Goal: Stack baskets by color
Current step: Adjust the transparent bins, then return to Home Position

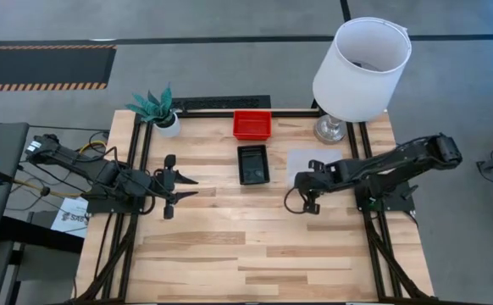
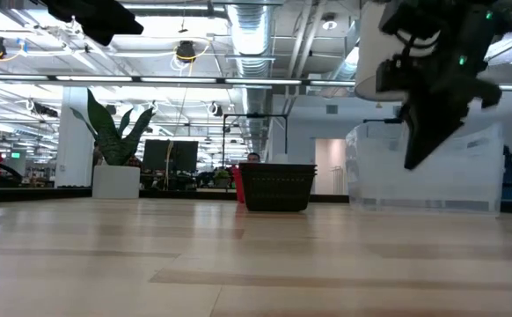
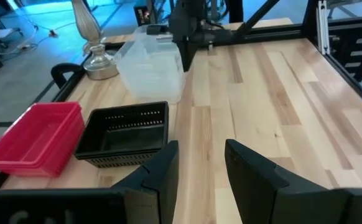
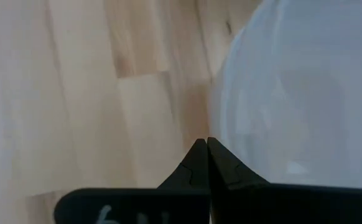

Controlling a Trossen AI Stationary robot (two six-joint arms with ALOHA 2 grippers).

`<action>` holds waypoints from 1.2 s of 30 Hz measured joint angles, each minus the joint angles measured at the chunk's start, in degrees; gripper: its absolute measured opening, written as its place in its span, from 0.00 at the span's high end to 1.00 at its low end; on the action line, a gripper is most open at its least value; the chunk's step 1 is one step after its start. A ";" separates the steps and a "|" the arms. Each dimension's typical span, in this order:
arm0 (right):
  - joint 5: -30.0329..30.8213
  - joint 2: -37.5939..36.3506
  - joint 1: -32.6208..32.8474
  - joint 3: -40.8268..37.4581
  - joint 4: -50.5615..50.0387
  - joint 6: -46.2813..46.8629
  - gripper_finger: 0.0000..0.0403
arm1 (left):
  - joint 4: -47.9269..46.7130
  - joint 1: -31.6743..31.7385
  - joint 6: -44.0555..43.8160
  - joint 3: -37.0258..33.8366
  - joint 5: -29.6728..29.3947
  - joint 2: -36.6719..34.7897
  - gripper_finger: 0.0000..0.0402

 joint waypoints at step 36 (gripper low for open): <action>4.72 -44.24 0.28 -25.98 48.34 -9.53 0.99 | 11.74 12.90 -5.50 -27.36 4.49 -38.03 0.70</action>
